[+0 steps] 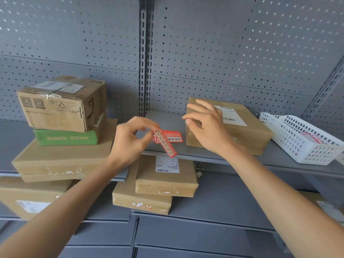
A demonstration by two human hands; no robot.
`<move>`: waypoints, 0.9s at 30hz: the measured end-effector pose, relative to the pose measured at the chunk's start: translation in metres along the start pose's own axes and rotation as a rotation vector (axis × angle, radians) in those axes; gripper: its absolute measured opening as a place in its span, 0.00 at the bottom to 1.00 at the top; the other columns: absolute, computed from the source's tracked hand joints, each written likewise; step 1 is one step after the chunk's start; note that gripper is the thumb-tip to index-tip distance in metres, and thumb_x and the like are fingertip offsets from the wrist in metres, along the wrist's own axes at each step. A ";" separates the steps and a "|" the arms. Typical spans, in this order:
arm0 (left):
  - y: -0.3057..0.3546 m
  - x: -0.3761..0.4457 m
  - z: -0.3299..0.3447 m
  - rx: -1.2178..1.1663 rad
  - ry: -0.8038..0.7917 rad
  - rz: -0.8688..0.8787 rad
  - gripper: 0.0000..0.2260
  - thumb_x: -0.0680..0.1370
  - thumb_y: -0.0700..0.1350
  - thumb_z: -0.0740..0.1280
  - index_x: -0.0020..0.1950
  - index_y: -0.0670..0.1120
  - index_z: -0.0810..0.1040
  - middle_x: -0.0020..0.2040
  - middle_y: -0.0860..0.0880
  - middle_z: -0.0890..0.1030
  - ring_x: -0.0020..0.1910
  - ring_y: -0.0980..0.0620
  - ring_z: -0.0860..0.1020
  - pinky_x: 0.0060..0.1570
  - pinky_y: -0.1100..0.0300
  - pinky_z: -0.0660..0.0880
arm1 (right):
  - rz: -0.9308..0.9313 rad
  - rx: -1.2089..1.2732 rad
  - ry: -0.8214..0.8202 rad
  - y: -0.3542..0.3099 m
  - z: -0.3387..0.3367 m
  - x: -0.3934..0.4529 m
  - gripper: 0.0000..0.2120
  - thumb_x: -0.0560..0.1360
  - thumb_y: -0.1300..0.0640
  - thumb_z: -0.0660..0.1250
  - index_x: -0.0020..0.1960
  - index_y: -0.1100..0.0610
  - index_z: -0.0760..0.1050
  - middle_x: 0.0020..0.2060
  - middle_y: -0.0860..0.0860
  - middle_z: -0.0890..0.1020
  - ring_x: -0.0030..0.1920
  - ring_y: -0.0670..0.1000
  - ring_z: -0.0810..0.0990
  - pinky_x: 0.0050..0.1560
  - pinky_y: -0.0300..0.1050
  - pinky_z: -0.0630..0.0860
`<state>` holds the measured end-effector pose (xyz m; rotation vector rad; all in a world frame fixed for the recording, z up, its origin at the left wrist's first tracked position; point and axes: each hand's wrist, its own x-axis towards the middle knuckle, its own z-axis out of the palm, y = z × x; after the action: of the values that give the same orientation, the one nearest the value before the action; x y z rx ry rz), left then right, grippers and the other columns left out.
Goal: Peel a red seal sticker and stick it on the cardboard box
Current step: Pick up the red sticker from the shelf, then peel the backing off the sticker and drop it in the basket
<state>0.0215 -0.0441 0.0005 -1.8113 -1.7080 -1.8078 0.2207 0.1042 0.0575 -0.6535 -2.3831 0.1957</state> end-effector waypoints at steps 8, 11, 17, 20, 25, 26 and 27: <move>0.040 0.057 0.019 -0.647 -0.110 -0.282 0.19 0.81 0.32 0.65 0.40 0.53 0.86 0.56 0.49 0.88 0.55 0.49 0.86 0.50 0.58 0.80 | 0.213 0.534 -0.066 -0.024 -0.046 -0.010 0.11 0.83 0.53 0.64 0.61 0.51 0.83 0.51 0.44 0.87 0.51 0.43 0.85 0.51 0.36 0.75; 0.054 0.072 0.028 -0.731 -0.218 -0.277 0.18 0.81 0.34 0.65 0.40 0.52 0.86 0.56 0.48 0.88 0.53 0.48 0.86 0.49 0.57 0.81 | 0.229 0.624 -0.078 -0.026 -0.059 -0.017 0.12 0.84 0.51 0.62 0.58 0.53 0.83 0.45 0.46 0.88 0.42 0.47 0.84 0.42 0.34 0.74; 0.072 0.087 0.040 -0.770 -0.340 -0.257 0.13 0.76 0.38 0.67 0.39 0.53 0.86 0.56 0.49 0.88 0.53 0.49 0.86 0.49 0.56 0.82 | 0.287 0.771 -0.034 -0.019 -0.076 -0.029 0.11 0.82 0.55 0.66 0.61 0.57 0.82 0.44 0.52 0.87 0.38 0.48 0.81 0.41 0.44 0.75; 0.074 0.089 0.047 -0.761 -0.383 -0.247 0.14 0.76 0.38 0.67 0.38 0.53 0.86 0.57 0.50 0.88 0.52 0.51 0.86 0.46 0.60 0.81 | 0.329 0.860 -0.027 -0.015 -0.083 -0.033 0.07 0.81 0.59 0.68 0.56 0.60 0.82 0.39 0.52 0.85 0.35 0.49 0.79 0.42 0.46 0.75; 0.080 0.090 0.053 -0.795 -0.458 -0.250 0.14 0.76 0.36 0.66 0.40 0.52 0.87 0.58 0.48 0.87 0.49 0.51 0.87 0.40 0.62 0.80 | 0.378 0.909 -0.048 -0.013 -0.089 -0.036 0.03 0.80 0.61 0.69 0.49 0.59 0.81 0.35 0.50 0.84 0.34 0.49 0.80 0.44 0.48 0.74; 0.078 0.092 0.054 -0.795 -0.453 -0.253 0.14 0.77 0.36 0.66 0.43 0.52 0.87 0.59 0.48 0.87 0.49 0.51 0.87 0.40 0.61 0.80 | 0.385 0.923 -0.056 -0.013 -0.089 -0.036 0.03 0.80 0.61 0.69 0.48 0.59 0.81 0.35 0.50 0.84 0.35 0.49 0.80 0.44 0.48 0.74; 0.077 0.093 0.053 -0.795 -0.455 -0.253 0.14 0.77 0.36 0.66 0.48 0.52 0.88 0.60 0.48 0.87 0.50 0.50 0.86 0.41 0.60 0.81 | 0.391 0.943 -0.058 -0.013 -0.090 -0.036 0.03 0.80 0.61 0.68 0.48 0.59 0.80 0.36 0.51 0.85 0.35 0.49 0.80 0.44 0.48 0.73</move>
<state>0.0812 0.0206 0.0988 -2.5542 -1.4862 -2.6081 0.2959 0.0729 0.1116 -0.6160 -1.8628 1.4024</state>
